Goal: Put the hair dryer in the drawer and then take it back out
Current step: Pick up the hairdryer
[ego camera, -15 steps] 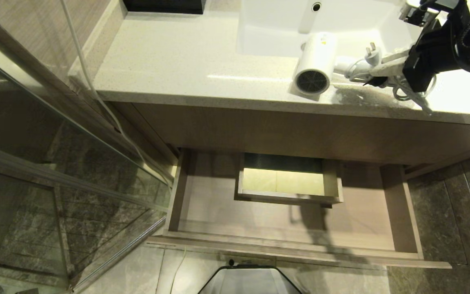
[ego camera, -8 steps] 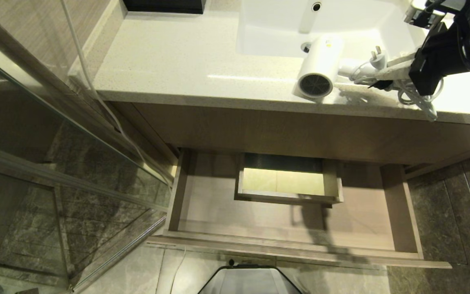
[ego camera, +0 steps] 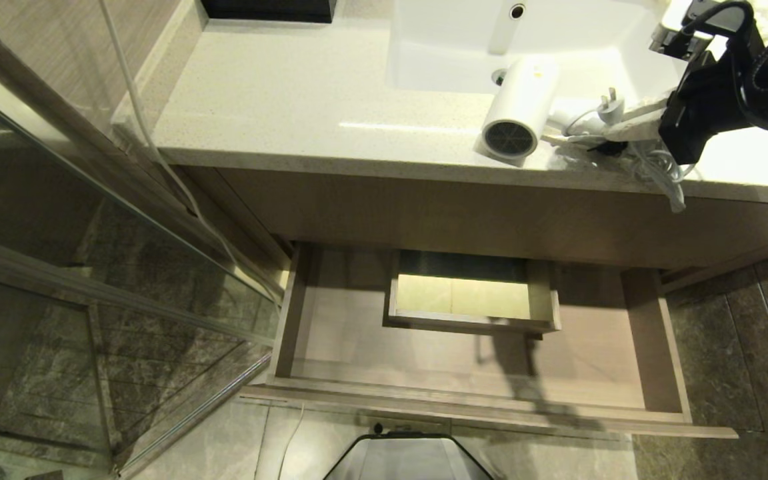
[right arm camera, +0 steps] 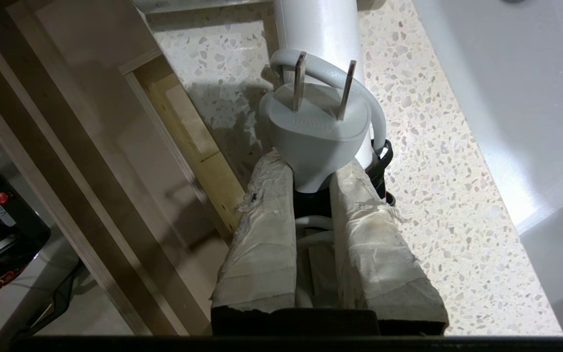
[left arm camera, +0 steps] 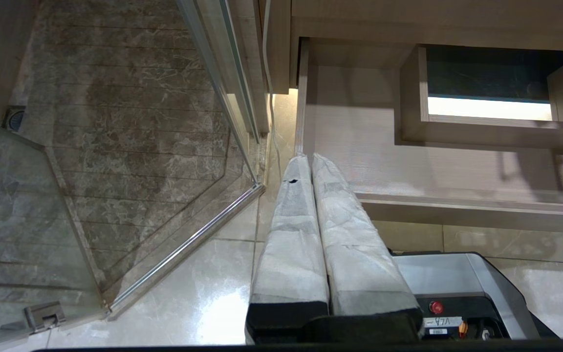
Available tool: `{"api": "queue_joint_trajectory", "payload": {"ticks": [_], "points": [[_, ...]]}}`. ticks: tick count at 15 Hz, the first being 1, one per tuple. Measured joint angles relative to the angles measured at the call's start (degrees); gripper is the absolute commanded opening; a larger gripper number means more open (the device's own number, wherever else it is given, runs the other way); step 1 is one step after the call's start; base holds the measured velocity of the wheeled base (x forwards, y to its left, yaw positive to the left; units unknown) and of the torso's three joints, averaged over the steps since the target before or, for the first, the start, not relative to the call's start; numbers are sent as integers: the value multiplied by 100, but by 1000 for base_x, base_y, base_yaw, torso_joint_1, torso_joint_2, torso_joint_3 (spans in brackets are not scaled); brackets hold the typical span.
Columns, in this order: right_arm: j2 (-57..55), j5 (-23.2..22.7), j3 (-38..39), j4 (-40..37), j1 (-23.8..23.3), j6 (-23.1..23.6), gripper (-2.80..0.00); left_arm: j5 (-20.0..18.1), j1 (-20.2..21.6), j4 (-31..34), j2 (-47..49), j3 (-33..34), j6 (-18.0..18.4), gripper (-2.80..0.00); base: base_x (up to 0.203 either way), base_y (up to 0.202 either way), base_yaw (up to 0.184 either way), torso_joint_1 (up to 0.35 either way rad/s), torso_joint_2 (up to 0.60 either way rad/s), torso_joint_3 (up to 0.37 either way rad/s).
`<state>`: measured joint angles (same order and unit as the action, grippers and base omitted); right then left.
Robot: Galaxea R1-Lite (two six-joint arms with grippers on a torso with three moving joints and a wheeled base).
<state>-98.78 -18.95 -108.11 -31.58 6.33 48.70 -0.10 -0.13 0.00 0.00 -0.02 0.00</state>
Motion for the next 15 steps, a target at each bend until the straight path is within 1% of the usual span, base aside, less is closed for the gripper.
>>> {"api": "queue_joint_trajectory", "payload": {"ticks": [1, 5, 6, 8, 9, 13, 15], "points": [[-30, -4, 3, -26, -11, -2, 0, -1, 0, 0, 0, 2, 2, -280, 0, 0, 0, 0, 0, 0], [-116, -18, -18, 25, -16, 6, 0, 0, -1, 2, 0, 2, 0, -280, 0, 0, 0, 0, 0, 0], [-122, -86, -19, 28, -24, 6, 0, 2, 0, 0, 0, 2, 0, -280, 0, 0, 0, 0, 0, 0], [-117, -420, -27, -22, -137, 35, 0, 2, 0, 0, 0, 2, 0, -280, 0, 0, 0, 0, 0, 0], [-120, -508, -29, -14, -190, 82, 0, 0, 0, 2, 0, 2, 0, -280, 0, 0, 0, 0, 0, 0], [-183, -522, -57, 149, -245, 226, 0, 2, 0, 0, 0, 2, 0, -280, 0, 0, 0, 0, 0, 0], [-235, -531, -61, 299, -245, 394, 0, 2, 0, 2, 0, 2, 0, -280, 0, 0, 0, 0, 0, 0]]}}
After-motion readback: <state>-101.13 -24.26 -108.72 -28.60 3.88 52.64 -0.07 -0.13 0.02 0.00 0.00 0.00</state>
